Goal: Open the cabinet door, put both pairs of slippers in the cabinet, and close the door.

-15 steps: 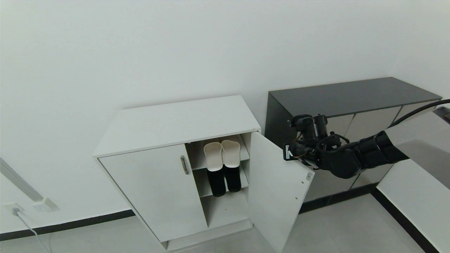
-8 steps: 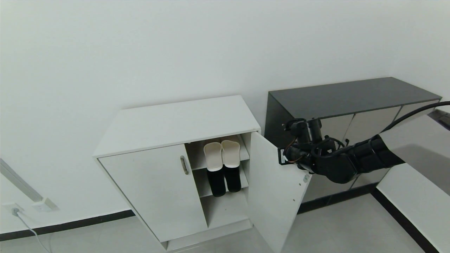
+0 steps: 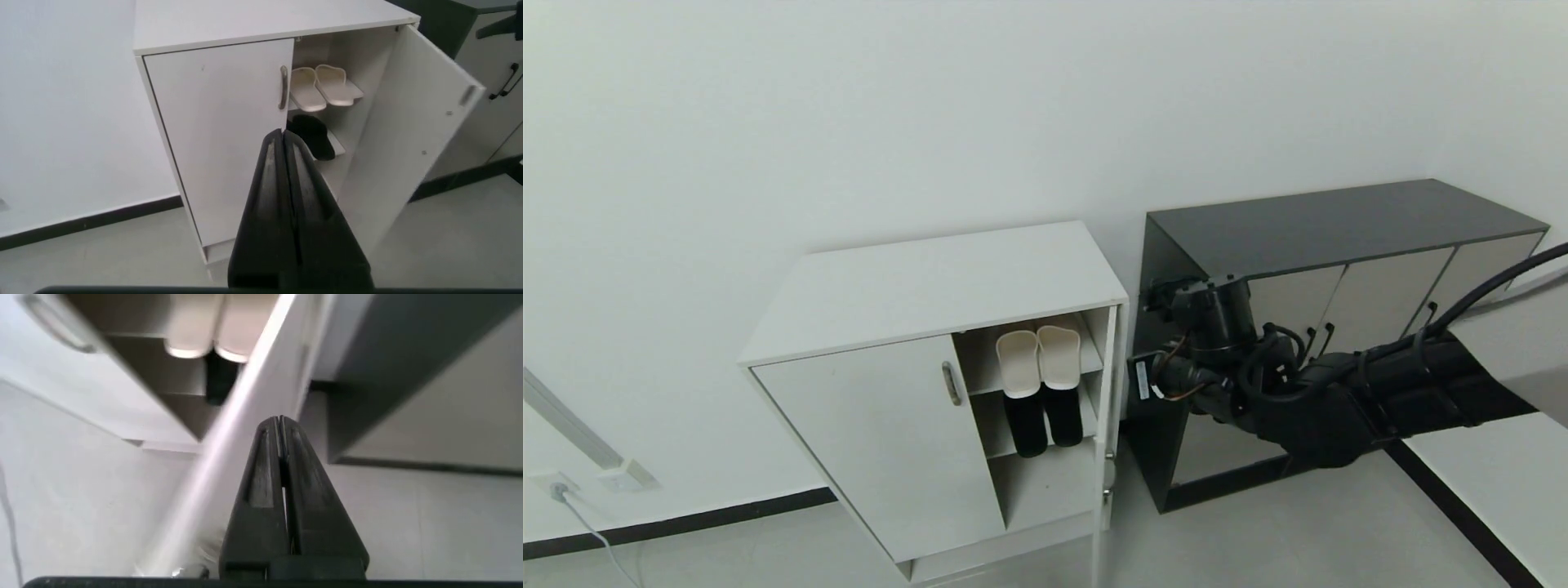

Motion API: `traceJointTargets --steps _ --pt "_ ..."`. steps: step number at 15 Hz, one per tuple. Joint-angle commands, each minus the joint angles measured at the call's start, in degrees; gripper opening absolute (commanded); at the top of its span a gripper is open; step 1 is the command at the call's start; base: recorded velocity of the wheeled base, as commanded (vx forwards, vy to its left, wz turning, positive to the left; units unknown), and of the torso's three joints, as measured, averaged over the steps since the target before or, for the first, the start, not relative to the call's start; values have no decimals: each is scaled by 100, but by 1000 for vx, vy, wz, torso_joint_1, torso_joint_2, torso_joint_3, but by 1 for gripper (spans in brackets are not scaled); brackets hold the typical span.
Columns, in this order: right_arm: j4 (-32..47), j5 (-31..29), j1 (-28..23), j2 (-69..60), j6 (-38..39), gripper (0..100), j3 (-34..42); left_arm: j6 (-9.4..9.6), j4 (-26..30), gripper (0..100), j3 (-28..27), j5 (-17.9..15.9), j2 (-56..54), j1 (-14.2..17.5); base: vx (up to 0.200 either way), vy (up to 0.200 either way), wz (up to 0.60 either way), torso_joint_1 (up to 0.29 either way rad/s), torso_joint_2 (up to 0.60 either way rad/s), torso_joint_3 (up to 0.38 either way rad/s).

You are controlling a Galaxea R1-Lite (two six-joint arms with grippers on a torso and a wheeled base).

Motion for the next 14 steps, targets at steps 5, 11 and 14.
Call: traceJointTargets --steps 5,11,14 --pt "-473 122 227 -505 -276 0 634 -9 -1 0 1 1 -1 -1 0 0 0 0 0 0" --pt "-877 500 359 -549 -267 0 1179 0 -1 0 1 1 -1 -1 0 0 500 3 4 4" --pt "-1396 799 359 -514 -285 0 1495 -9 -1 0 1 1 -1 -1 0 0 200 -1 1 -1"
